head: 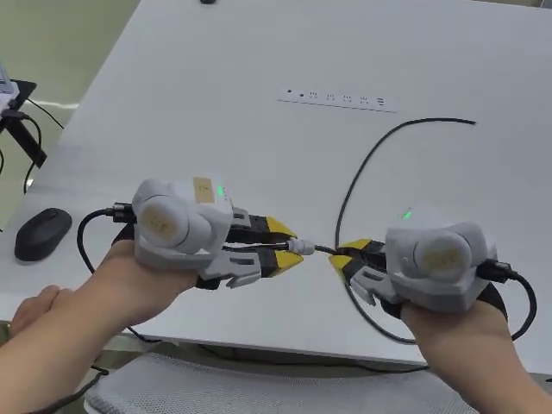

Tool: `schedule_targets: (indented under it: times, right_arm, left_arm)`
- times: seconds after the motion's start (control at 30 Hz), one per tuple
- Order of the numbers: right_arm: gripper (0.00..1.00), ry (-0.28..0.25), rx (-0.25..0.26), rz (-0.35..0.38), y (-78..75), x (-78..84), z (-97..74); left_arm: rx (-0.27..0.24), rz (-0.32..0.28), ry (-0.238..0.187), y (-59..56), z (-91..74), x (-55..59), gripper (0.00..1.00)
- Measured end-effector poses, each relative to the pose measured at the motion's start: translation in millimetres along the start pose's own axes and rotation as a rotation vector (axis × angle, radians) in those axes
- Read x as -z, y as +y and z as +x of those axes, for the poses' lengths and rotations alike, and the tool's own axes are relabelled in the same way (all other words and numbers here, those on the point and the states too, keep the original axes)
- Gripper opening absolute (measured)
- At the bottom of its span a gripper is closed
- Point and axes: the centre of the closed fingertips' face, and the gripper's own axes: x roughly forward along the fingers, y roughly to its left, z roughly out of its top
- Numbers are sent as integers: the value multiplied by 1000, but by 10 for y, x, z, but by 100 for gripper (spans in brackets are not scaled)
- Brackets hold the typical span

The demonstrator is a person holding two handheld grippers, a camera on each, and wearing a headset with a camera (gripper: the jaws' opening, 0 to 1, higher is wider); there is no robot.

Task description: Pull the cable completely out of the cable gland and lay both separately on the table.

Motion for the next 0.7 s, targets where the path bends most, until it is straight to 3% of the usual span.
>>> schedule_targets:
  times: [0.2,0.53,0.7]
  right_arm:
    - [3,2,2,98,-87,94,-5]
    - [3,37,48,282,-314,372,-9]
    - [3,35,54,258,-311,418,-29]
  left_arm:
    - [-6,1,-1,1,-14,2,15]
    - [-8,2,-11,13,-39,-7,15]
    - [-4,3,-6,-3,-8,4,15]
